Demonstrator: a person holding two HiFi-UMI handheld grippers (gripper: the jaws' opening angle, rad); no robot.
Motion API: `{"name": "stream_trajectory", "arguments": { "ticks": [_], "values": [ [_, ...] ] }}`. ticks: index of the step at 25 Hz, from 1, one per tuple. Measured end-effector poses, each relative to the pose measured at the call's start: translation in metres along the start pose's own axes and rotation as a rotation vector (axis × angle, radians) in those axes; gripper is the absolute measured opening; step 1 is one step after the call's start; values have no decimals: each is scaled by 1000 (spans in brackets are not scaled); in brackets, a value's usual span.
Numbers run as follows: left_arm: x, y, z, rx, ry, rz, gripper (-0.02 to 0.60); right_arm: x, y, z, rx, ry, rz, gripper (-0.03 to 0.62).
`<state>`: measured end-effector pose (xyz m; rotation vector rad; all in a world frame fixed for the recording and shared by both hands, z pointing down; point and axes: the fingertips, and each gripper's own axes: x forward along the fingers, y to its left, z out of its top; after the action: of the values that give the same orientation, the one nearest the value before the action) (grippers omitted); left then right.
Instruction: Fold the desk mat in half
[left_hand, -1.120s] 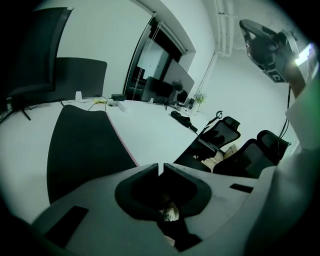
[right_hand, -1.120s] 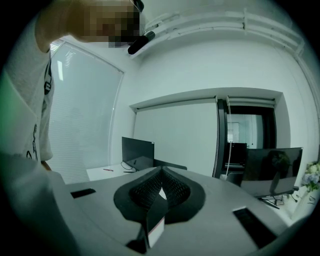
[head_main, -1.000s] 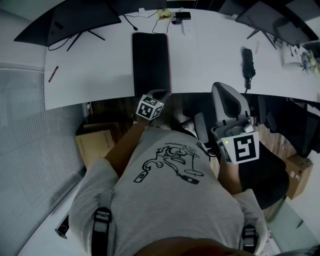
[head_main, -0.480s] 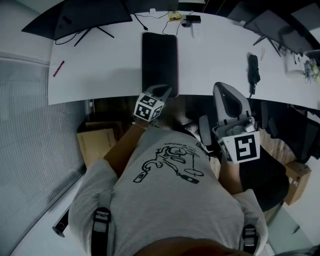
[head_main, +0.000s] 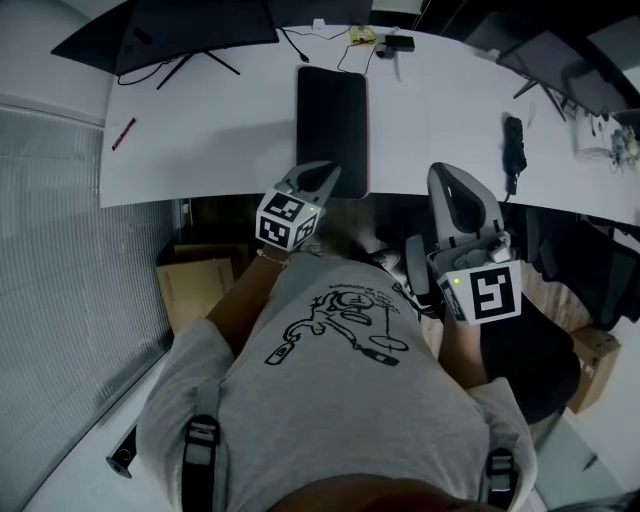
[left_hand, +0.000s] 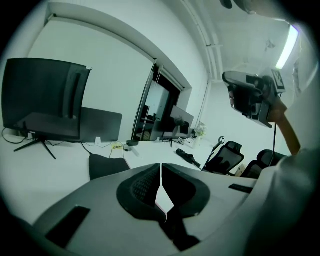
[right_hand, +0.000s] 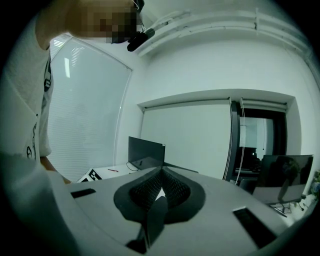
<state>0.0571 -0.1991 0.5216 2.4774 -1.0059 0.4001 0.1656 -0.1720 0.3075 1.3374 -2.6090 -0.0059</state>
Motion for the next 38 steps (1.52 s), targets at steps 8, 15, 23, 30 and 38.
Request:
{"name": "stream_trajectory", "arguments": {
  "ticks": [8, 15, 23, 30, 38],
  "values": [
    [-43, 19, 46, 10, -117, 19, 28, 25, 22, 8, -17, 3, 13, 6],
    [-82, 34, 83, 20, -208, 32, 28, 47, 43, 12, -22, 5, 32, 6],
    [-131, 46, 119, 15, -318, 22, 28, 73, 68, 16, -28, 8, 51, 6],
    [-173, 68, 140, 31, -375, 84, 28, 96, 92, 18, -30, 13, 66, 6],
    [-202, 90, 147, 45, -415, 127, 28, 117, 116, 18, -28, 28, 78, 6]
  ]
}}
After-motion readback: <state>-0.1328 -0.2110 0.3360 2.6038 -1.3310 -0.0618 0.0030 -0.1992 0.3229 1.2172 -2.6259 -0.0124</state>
